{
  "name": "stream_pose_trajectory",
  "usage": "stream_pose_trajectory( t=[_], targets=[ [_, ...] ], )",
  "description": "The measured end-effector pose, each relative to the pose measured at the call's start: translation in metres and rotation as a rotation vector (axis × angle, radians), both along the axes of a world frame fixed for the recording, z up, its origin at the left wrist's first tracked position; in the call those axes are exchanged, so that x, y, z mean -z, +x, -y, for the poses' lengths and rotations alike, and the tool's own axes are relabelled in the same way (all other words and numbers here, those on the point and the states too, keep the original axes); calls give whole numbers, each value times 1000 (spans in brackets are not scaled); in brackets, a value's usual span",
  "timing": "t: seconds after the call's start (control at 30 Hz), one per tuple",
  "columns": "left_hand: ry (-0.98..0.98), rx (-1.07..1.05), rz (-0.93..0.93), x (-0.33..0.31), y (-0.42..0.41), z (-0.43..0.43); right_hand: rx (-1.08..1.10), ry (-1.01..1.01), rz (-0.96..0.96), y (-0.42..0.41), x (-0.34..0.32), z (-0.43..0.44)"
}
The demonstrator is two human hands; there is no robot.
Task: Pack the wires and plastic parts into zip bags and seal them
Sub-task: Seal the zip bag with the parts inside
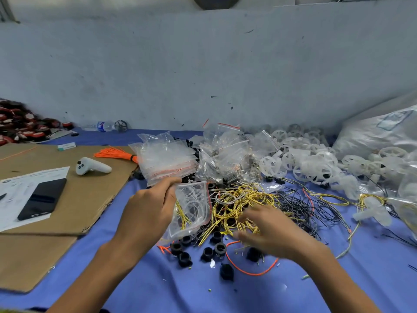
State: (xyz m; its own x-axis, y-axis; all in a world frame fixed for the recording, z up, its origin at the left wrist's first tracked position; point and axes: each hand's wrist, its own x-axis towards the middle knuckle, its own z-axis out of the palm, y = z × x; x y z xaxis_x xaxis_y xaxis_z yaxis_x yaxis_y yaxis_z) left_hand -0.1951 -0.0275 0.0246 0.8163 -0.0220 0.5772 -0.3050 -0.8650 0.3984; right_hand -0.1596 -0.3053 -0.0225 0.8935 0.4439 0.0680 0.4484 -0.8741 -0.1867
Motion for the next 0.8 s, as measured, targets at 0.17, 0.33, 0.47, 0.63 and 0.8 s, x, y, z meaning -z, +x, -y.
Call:
stream_pose_trajectory(
  t=[0.17,0.33,0.47,0.63,0.8],
  targets=[
    [-24,7,-1,0,4,6,61,-69,212,60,-4,-48],
    [-31,27,-17,1,4,11,149,-147,299,83,19,-59],
    [-49,18,-22,1,6,12,335,468,309,70,-8,-46],
    [-88,26,-63,1,7,21,200,1586,95,16,-49,-42],
    [-104,28,-101,-3,6,31,-39,1192,-303,-28,-34,-81]
  ],
)
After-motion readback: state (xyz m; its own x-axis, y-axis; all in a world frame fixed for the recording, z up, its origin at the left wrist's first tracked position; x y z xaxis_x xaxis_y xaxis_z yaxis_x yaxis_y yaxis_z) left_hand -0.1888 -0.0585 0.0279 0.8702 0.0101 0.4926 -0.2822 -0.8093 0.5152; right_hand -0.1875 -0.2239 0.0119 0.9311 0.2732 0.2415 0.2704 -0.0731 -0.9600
